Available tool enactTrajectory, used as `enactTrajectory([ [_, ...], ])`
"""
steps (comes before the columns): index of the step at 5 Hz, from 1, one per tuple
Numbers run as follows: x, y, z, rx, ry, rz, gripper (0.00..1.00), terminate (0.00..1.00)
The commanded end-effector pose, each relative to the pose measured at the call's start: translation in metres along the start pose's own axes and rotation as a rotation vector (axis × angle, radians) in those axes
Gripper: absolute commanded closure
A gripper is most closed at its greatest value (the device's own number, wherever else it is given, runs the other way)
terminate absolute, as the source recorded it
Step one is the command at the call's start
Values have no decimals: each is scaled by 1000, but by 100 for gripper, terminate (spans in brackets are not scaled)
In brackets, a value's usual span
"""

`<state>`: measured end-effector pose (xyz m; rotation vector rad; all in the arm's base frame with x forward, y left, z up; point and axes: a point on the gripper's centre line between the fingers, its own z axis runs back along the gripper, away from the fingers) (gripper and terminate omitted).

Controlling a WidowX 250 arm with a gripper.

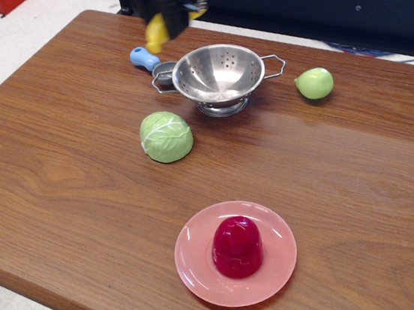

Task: Take banana out of colander

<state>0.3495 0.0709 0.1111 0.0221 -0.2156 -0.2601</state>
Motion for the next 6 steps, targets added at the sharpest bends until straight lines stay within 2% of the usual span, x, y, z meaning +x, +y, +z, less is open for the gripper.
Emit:
enactTrajectory([
  [1, -92, 24, 17, 50, 13, -73, 100, 0],
  [2, -135, 39, 7, 28, 42, -119, 100, 0],
  [3, -159, 47, -11, 72, 67, -118, 100, 0],
  [4, -168, 56, -27, 107, 94, -106, 100, 0],
  [6, -178, 57, -65, 194, 107, -145, 100, 0],
])
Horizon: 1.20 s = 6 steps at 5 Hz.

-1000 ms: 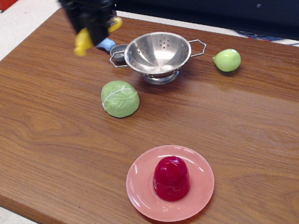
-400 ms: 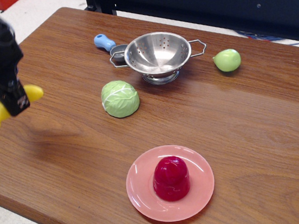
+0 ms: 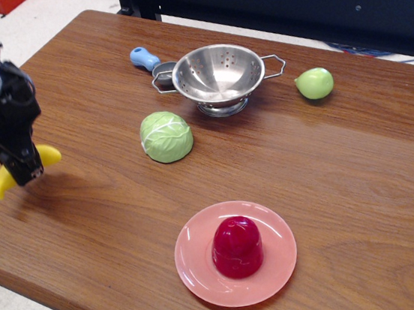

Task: Take banana out of colander

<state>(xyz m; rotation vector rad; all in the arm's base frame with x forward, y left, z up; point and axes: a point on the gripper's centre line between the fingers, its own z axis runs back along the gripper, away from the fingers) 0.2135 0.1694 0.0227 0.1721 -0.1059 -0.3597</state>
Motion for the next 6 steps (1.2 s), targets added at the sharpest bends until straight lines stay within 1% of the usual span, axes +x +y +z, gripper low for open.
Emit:
enactTrajectory([
  [1, -2, -6, -12, 78, -11, -11, 100, 0],
  [2, 1, -13, -10, 101, -2, -7, 0, 0],
  [3, 4, -16, 5, 62, -6, 31, 0, 0],
  [4, 15, -19, 31, 18, -56, 77, 0, 0],
  [5, 24, -19, 59, -66, -73, 102, 0, 0],
  [6, 24, -19, 59, -66, -73, 102, 0, 0],
])
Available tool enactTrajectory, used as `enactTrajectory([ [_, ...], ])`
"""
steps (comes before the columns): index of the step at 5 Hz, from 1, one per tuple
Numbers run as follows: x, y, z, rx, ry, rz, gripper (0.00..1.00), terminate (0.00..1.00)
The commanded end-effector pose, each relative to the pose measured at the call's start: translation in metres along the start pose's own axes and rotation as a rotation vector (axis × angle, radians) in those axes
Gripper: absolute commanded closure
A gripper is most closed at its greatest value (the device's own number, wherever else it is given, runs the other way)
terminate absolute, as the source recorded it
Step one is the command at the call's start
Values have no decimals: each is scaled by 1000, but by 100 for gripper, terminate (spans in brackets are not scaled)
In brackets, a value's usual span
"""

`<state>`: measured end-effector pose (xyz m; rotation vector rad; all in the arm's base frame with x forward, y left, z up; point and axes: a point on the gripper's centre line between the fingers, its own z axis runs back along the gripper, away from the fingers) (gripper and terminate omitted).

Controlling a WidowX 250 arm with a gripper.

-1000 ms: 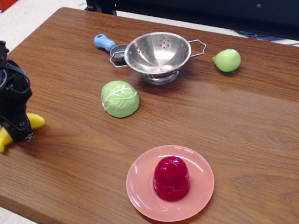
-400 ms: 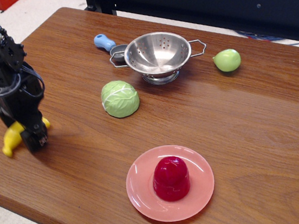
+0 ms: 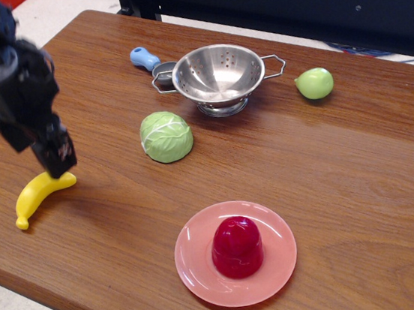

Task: Take banana out of colander

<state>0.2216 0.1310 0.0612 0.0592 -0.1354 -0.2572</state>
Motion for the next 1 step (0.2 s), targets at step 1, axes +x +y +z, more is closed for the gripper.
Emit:
enactTrajectory([
  [1, 2, 5, 17, 33, -35, -12, 0, 100],
])
